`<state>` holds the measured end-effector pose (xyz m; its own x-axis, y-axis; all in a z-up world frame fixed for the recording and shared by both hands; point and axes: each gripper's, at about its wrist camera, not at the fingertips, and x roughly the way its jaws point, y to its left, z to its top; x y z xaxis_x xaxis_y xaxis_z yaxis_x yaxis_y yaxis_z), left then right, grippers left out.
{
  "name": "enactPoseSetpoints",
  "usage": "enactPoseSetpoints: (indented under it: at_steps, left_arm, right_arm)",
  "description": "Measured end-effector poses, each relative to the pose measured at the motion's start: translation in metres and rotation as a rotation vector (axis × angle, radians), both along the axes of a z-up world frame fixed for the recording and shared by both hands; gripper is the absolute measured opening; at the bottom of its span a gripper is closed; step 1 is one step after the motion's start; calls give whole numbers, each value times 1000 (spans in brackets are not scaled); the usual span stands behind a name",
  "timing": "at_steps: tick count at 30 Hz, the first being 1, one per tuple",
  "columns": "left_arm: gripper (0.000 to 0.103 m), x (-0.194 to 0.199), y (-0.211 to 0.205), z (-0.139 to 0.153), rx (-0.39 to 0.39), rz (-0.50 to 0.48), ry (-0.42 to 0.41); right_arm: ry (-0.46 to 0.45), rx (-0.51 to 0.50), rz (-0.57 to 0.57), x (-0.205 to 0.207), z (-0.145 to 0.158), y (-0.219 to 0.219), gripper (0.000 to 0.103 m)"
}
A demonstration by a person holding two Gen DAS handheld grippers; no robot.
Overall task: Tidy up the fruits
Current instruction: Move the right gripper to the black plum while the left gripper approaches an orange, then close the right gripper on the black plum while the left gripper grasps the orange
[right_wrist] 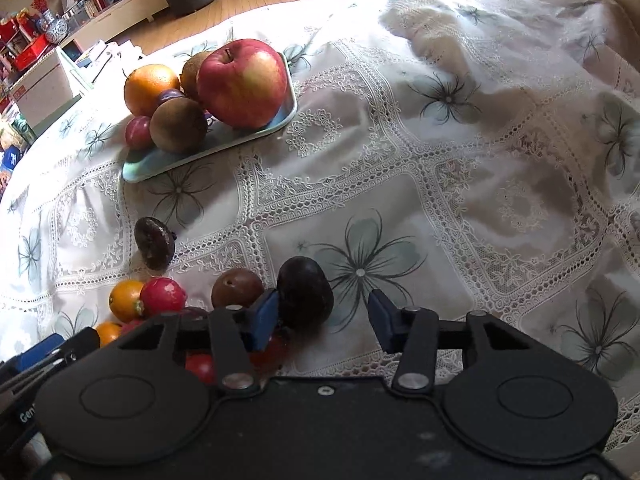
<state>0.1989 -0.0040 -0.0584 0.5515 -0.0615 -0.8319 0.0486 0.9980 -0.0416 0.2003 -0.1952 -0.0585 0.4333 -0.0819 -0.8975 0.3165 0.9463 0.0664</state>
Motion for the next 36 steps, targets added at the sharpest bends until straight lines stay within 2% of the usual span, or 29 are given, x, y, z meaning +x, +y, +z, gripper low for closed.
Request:
enactPoseSetpoints:
  at_steps: [3,5,7,10,13,17,18,20,23,25,28,31,34,36]
  left_arm:
    - [51,4,-6,-5,24,-20,38]
    - [57,8,-9,-9,49,-23,56]
    - [58,11,-11,-11,56,-27,71]
    - [59,15,-11,-13,57,-26,81]
    - [61,18,-15,-14,79,-25,83]
    - [62,21,-19,-15,103,-38,79]
    - [59,21,-18,-15,95,-53,77]
    - [42,21,-17,-14,45,-103,80]
    - [42,20,-16,-14,36,-93,79]
    - [42,21,-16,-14,30,-88,78]
    - [42,21,-11,-14,3,-77,78]
    - [40,20,-6,-13,-24,-68,72]
    - [35,17,-2,-11,-42,-52,52]
    - [30,13,1,-9,-49,-41,36]
  right_arm:
    - [-15,-110,60,-1,2,19,50]
    - [-22,-190,86,-2,3,30,50]
    - [-36,-265,114,-3,3,40,50]
    - [-49,-314,155,-4,3,49,49]
    - [-46,-279,158,-3,3,43,48]
    - [-8,-118,102,5,0,19,50]
    - [7,-69,79,7,-1,11,51]
    - [39,33,28,11,-8,-5,51]
    - [46,146,-31,11,-13,-25,52]
    - [46,151,-37,9,-13,-25,52]
    - [53,82,-4,12,-11,-13,50]
    - [35,50,56,14,-8,-3,29]
    - [-11,-1,70,7,-2,4,26]
    - [-44,3,73,3,2,3,26]
